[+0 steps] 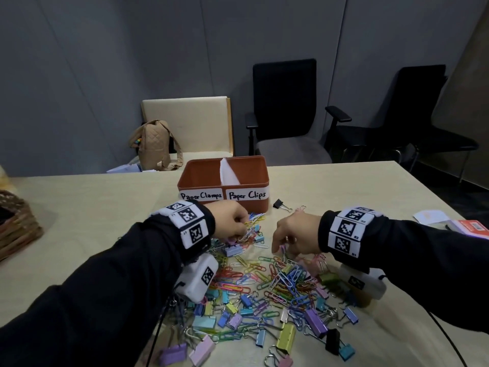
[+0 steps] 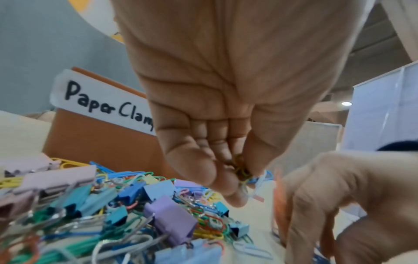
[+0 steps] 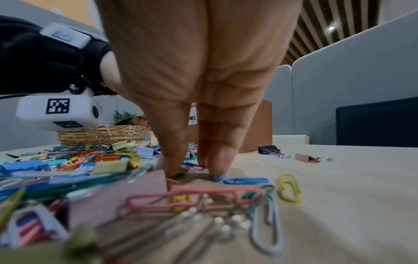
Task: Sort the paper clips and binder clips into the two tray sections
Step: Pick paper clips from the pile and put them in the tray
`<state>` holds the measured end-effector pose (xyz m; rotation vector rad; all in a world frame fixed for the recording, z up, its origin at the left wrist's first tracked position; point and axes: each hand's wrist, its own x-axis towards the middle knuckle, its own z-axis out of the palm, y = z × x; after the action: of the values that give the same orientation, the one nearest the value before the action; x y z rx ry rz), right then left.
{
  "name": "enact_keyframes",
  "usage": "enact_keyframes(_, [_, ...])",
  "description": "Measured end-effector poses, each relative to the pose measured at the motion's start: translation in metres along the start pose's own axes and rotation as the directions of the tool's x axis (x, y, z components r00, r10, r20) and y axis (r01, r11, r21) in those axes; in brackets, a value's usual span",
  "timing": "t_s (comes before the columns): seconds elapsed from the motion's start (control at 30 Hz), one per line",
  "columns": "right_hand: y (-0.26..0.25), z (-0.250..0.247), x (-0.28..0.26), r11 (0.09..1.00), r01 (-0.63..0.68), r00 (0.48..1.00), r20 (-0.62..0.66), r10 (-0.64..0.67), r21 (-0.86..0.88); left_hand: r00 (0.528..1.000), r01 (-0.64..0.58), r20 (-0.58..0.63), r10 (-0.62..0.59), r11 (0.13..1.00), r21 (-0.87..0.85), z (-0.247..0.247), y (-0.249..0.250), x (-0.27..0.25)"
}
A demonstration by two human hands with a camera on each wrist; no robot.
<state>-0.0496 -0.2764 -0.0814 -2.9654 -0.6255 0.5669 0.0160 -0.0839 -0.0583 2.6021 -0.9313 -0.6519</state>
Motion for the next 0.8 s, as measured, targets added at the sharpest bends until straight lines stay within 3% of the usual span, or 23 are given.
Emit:
enact_keyframes(0.17, [-0.005, -0.001, -0.010, 0.997, 0.049, 0.989, 0.139, -0.042, -0.051, 0.999, 0.036, -0.021, -0.042, 0.976, -0.216, -0.008, -0.007, -0.007])
enact_keyframes(0.37, [-0.010, 0.005, -0.004, 0.990, 0.127, 0.992, 0.036, -0.125, -0.065, 0.984, 0.017, -0.158, -0.083, 0.924, -0.381, -0.023, -0.007, -0.005])
enact_keyframes(0.57, [-0.016, 0.003, 0.000, 0.989, 0.103, 0.993, 0.071, -0.096, -0.102, 0.879, -0.059, -0.435, -0.195, 0.861, -0.506, -0.049, -0.003, 0.013])
enact_keyframes(0.8, [-0.013, 0.006, 0.001, 0.991, 0.094, 0.995, 0.050, -0.090, -0.093, 0.832, 0.023, -0.445, -0.332, 0.821, -0.570, -0.056, -0.006, 0.037])
